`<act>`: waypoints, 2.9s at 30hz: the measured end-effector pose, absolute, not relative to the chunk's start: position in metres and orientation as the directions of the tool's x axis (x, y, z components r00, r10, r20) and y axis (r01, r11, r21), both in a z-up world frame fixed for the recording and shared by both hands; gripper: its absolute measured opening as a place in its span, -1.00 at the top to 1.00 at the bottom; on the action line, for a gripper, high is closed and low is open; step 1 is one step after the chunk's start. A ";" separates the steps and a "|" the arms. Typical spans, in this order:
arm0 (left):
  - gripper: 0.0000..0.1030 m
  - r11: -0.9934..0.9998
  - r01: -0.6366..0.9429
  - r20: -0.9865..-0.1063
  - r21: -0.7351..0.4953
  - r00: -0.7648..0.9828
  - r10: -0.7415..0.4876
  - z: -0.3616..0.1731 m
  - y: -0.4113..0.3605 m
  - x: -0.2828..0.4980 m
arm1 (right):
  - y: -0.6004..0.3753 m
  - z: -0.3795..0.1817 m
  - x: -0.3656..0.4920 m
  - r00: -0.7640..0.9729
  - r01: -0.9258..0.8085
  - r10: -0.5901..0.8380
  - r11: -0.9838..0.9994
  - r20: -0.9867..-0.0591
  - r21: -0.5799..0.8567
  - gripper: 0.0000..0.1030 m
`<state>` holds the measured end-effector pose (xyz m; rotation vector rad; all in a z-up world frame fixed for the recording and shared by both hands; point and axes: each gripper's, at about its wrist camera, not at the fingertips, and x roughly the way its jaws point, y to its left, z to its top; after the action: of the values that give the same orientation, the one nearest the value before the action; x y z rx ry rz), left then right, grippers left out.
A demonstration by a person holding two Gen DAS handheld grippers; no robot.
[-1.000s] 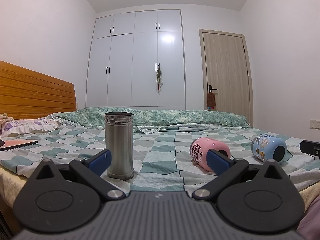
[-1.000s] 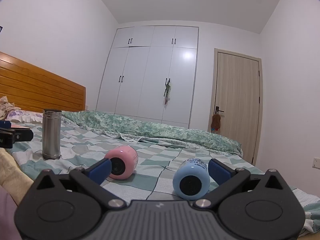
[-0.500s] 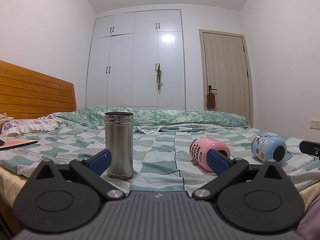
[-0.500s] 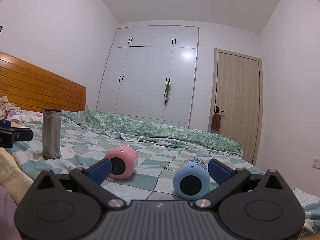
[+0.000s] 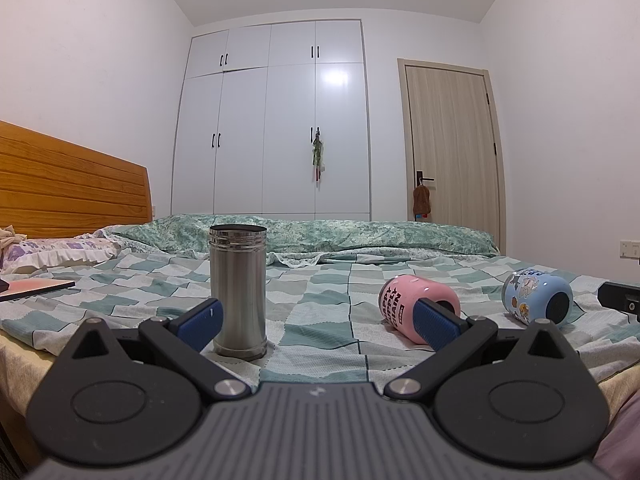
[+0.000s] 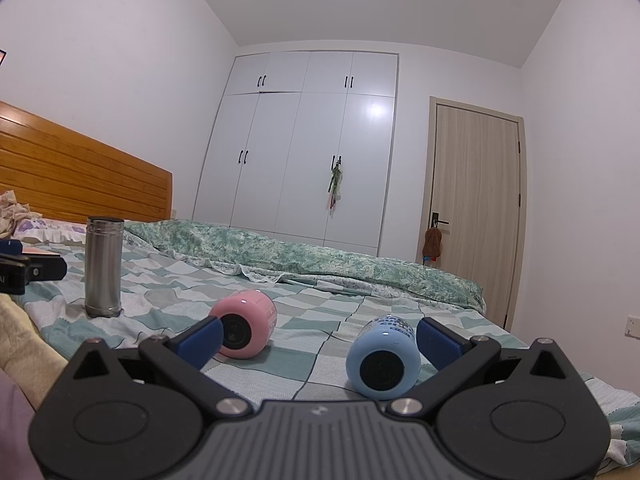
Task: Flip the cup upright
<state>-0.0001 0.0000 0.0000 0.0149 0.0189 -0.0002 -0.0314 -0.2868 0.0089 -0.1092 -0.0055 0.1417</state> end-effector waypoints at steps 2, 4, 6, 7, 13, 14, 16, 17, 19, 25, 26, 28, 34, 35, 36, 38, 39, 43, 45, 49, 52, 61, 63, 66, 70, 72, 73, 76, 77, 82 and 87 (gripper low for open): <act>-1.00 1.000 0.000 -0.019 0.015 1.000 0.000 0.000 0.000 0.000 | -0.287 0.009 -0.031 0.990 -0.141 0.141 0.984 -0.002 -0.109 -1.00; -1.00 1.000 0.000 -0.019 0.015 1.000 0.000 0.000 0.000 0.000 | -0.287 0.009 -0.031 0.990 -0.141 0.141 0.984 -0.002 -0.109 -1.00; -1.00 1.000 0.000 -0.019 0.015 1.000 0.000 0.000 0.000 0.000 | -0.287 0.009 -0.032 0.990 -0.141 0.141 0.984 -0.003 -0.109 -1.00; -1.00 1.000 0.000 -0.019 0.015 1.000 0.000 0.000 0.000 0.000 | -0.287 0.009 -0.032 0.990 -0.141 0.141 0.984 -0.003 -0.109 -1.00; -1.00 1.000 0.000 -0.019 0.014 1.000 0.000 0.000 0.000 0.000 | -0.286 0.009 -0.031 0.990 -0.141 0.141 0.984 -0.003 -0.110 -1.00; -1.00 1.000 0.000 -0.019 0.014 1.000 0.000 0.000 0.000 0.000 | -0.286 0.009 -0.031 0.990 -0.141 0.141 0.984 -0.003 -0.110 -1.00; -1.00 1.000 0.000 -0.019 0.014 1.000 0.000 0.000 0.000 0.000 | -0.286 0.009 -0.031 0.990 -0.141 0.141 0.984 -0.003 -0.110 -1.00; -1.00 1.000 0.000 -0.019 0.014 1.000 0.000 0.000 0.000 0.000 | -0.286 0.009 -0.031 0.990 -0.141 0.141 0.984 -0.003 -0.110 -1.00; -1.00 1.000 0.000 -0.019 0.014 1.000 0.000 0.000 0.000 0.000 | -0.286 0.009 -0.031 0.990 -0.141 0.141 0.984 -0.003 -0.110 -1.00; -1.00 1.000 0.001 -0.019 0.014 1.000 0.000 0.000 0.000 0.000 | -0.285 0.009 -0.031 0.990 -0.141 0.141 0.984 -0.004 -0.111 -1.00; -1.00 1.000 0.000 -0.019 0.014 1.000 0.000 0.000 0.000 0.000 | -0.285 0.009 -0.031 0.990 -0.141 0.141 0.984 -0.004 -0.111 -1.00; -1.00 1.000 0.000 -0.019 0.014 1.000 0.000 0.000 0.000 0.000 | -0.285 0.009 -0.031 0.990 -0.141 0.141 0.984 -0.004 -0.111 -1.00; -1.00 1.000 0.000 -0.019 0.013 1.000 0.000 0.000 0.000 0.000 | -0.285 0.009 -0.030 0.990 -0.141 0.142 0.984 -0.005 -0.111 -1.00; -1.00 1.000 0.000 -0.019 0.013 1.000 0.000 0.000 0.000 0.000 | -0.285 0.009 -0.030 0.990 -0.141 0.142 0.984 -0.005 -0.111 -1.00; -1.00 1.000 0.000 -0.019 0.013 1.000 0.000 0.000 0.000 0.000 | -0.285 0.009 -0.030 0.990 -0.141 0.141 0.984 -0.005 -0.111 -1.00; -1.00 1.000 0.000 -0.019 0.013 1.000 0.000 0.000 0.000 0.000 | -0.285 0.009 -0.031 0.990 -0.141 0.141 0.984 -0.005 -0.111 -1.00; -1.00 1.000 0.000 -0.019 0.013 1.000 0.000 0.000 0.000 0.000 | -0.285 0.009 -0.031 0.990 -0.141 0.141 0.984 -0.005 -0.112 -1.00; -1.00 1.000 0.000 -0.021 0.014 1.000 0.001 0.000 0.000 0.000 | -0.284 0.010 -0.030 0.990 -0.142 0.142 0.983 -0.006 -0.113 -1.00; -1.00 1.000 0.000 -0.029 0.016 1.000 0.001 0.001 0.000 0.000 | -0.283 0.010 -0.029 0.990 -0.143 0.143 0.983 -0.010 -0.117 -1.00; -1.00 0.999 0.029 -0.062 0.015 0.998 -0.028 0.009 0.002 0.008 | -0.277 0.013 -0.025 0.984 -0.175 0.169 0.976 -0.060 -0.126 -1.00; -1.00 0.998 0.039 -0.066 0.046 0.997 -0.035 0.014 0.002 0.012 | -0.274 0.024 -0.020 0.975 -0.220 0.213 0.968 -0.066 -0.120 -1.00; -1.00 0.998 0.001 -0.078 0.067 0.997 0.004 0.037 0.028 0.040 | -0.222 0.060 0.045 0.929 -0.340 0.302 0.925 -0.216 -0.171 -1.00; -1.00 0.998 0.002 -0.100 0.068 0.995 0.005 0.037 0.035 0.051 | -0.208 0.063 0.067 0.912 -0.355 0.299 0.919 -0.282 -0.174 -1.00; -1.00 0.999 0.023 -0.136 0.049 0.991 -0.016 0.034 0.042 0.064 | -0.193 0.067 0.101 0.875 -0.375 0.297 0.915 -0.383 -0.147 -1.00; -1.00 0.998 0.065 -0.199 0.019 0.978 -0.060 0.026 0.047 0.085 | -0.177 0.069 0.144 0.836 -0.369 0.275 0.922 -0.476 -0.115 -1.00; -1.00 0.993 0.115 -0.228 0.011 0.968 -0.109 0.021 0.043 0.094 | -0.171 0.068 0.162 0.820 -0.361 0.262 0.927 -0.509 -0.105 -1.00; -1.00 0.990 0.139 -0.239 0.012 0.962 -0.132 0.020 0.041 0.098 | -0.170 0.068 0.171 0.814 -0.356 0.258 0.930 -0.521 -0.095 -1.00; -1.00 0.979 0.199 -0.269 0.039 0.946 -0.181 0.017 0.026 0.114 | -0.168 0.067 0.195 0.784 -0.354 0.255 0.933 -0.566 -0.070 -1.00; -1.00 0.976 0.212 -0.280 0.050 0.941 -0.190 0.016 0.022 0.121 | -0.168 0.067 0.202 0.776 -0.355 0.254 0.933 -0.578 -0.067 -1.00; -1.00 0.956 0.283 -0.320 0.077 0.915 -0.245 0.016 0.005 0.155 | -0.170 0.067 0.230 0.739 -0.373 0.273 0.927 -0.616 -0.036 -1.00; -1.00 0.939 0.326 -0.362 0.112 0.893 -0.267 0.012 -0.011 0.181 | -0.170 0.059 0.258 0.692 -0.374 0.271 0.928 -0.669 -0.011 -1.00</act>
<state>0.1812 -0.0108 0.0115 0.1722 0.3501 -0.3092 0.2583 -0.1704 0.0594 -0.1508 0.7212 0.3613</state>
